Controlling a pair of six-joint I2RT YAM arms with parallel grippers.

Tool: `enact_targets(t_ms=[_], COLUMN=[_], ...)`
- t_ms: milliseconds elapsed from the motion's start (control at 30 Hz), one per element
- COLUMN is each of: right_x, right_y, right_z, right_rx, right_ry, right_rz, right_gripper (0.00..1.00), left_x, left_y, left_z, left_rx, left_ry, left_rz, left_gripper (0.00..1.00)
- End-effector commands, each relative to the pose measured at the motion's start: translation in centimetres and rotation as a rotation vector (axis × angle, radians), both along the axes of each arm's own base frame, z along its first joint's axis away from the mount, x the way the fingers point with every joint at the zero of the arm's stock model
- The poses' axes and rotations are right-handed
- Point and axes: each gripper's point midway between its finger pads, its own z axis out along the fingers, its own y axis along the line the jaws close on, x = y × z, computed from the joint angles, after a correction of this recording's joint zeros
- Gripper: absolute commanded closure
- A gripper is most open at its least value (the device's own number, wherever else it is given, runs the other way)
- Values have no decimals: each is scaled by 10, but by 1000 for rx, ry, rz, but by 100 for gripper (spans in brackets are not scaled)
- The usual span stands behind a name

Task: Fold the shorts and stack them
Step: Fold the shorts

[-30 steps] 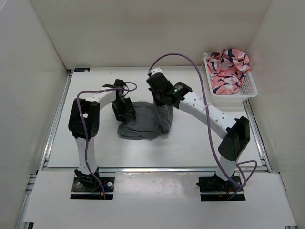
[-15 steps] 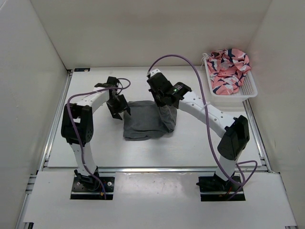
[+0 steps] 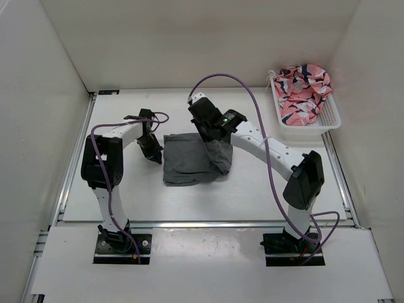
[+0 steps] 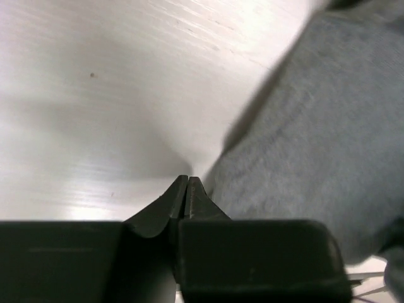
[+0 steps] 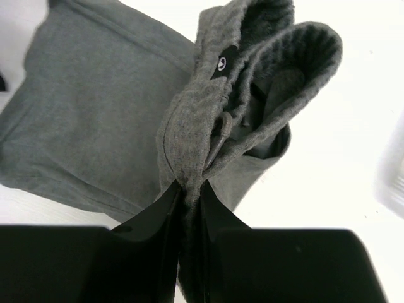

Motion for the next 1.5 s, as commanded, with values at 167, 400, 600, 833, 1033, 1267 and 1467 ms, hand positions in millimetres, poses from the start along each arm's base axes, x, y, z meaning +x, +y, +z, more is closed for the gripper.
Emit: enact_targets(t_ms=[167, 400, 600, 833, 1033, 1267, 1467], right_x=[-16, -27, -69, -55, -23, -17, -13], right_y=[64, 106, 180, 110, 2, -35, -14], right_z=[12, -16, 11, 51, 25, -51, -99], right_rx=[-3, -52, 181, 448, 530, 639, 647], right_ry=[-66, -52, -21, -66, 20, 411, 557], right_rz=[146, 211, 504, 311, -30, -151, -114], right_gripper=[100, 100, 0, 0, 16, 1, 0], left_x=[-3, -5, -3, 2, 17, 16, 22], left_y=[0, 1, 7, 70, 50, -40, -52], left_z=[-12, -17, -10, 37, 88, 92, 40], left_rx=[10, 12, 0, 47, 91, 45, 55], left_ry=[8, 17, 2, -98, -227, -237, -114], left_rz=[-11, -11, 10, 92, -45, -274, -303], left_gripper=[90, 90, 81, 38, 40, 2, 10])
